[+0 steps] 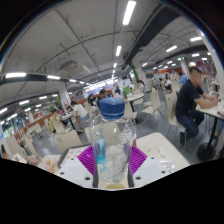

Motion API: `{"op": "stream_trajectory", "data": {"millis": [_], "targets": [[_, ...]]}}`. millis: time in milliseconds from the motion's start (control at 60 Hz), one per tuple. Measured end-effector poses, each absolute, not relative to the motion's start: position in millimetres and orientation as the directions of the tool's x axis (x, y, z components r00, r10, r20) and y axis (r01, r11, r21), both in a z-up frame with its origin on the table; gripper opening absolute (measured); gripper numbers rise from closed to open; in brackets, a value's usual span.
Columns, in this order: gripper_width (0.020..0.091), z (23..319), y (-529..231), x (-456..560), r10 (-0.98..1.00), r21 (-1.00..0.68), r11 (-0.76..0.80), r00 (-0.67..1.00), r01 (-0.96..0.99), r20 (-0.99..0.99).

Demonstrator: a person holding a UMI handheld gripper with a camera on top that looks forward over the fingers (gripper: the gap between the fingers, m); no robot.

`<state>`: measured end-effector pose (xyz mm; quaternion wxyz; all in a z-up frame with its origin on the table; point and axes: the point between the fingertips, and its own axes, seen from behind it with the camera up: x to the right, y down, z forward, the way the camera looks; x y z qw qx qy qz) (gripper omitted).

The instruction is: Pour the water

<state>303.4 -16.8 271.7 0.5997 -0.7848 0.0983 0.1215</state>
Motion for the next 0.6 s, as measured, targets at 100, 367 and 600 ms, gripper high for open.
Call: {"op": "stream_trajectory", "data": {"millis": [100,367,600], "targets": [[0.0388,242,-20,350,-0.047,-0.955,-0.282,0.996,-0.086,-0.076],[0.0387,114,-19,387,-0.061,-0.915,-0.403,0.997,0.016,0.044],[0.0396,69,-34,398,-0.079,-0.909,-0.415,0.997,-0.021,0.013]]}}
